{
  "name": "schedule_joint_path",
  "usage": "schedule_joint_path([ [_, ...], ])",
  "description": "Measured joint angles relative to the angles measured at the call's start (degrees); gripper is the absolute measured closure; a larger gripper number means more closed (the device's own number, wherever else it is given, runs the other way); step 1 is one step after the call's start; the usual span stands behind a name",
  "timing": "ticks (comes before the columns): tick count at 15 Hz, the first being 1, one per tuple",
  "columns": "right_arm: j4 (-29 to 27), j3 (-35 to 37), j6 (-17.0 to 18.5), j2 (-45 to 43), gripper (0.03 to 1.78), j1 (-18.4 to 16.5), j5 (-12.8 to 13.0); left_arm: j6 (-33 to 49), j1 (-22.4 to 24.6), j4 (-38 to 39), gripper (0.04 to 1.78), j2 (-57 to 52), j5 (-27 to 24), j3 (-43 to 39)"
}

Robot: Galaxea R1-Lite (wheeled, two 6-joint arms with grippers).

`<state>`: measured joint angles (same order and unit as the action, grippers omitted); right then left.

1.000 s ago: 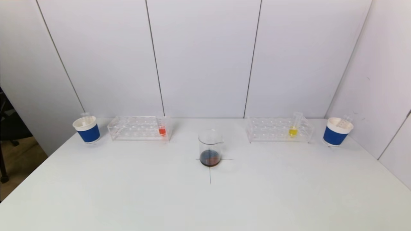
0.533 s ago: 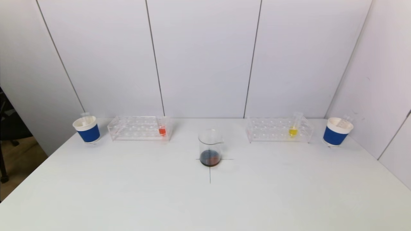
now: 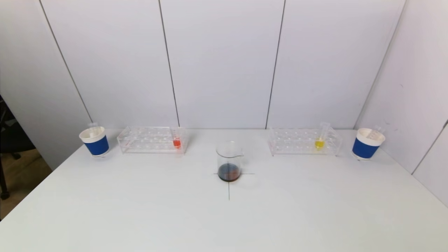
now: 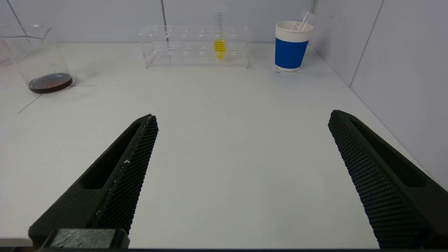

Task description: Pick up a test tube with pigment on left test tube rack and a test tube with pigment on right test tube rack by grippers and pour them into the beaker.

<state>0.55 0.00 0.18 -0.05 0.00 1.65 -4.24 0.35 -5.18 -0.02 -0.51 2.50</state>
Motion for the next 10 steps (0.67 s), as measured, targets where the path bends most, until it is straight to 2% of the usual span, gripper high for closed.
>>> schedule_joint_path([
  [10, 0.0, 0.0, 0.0, 0.0, 0.04, 0.0, 0.0, 1.2, 0.0, 0.3, 0.06, 0.0, 0.1, -0.5],
])
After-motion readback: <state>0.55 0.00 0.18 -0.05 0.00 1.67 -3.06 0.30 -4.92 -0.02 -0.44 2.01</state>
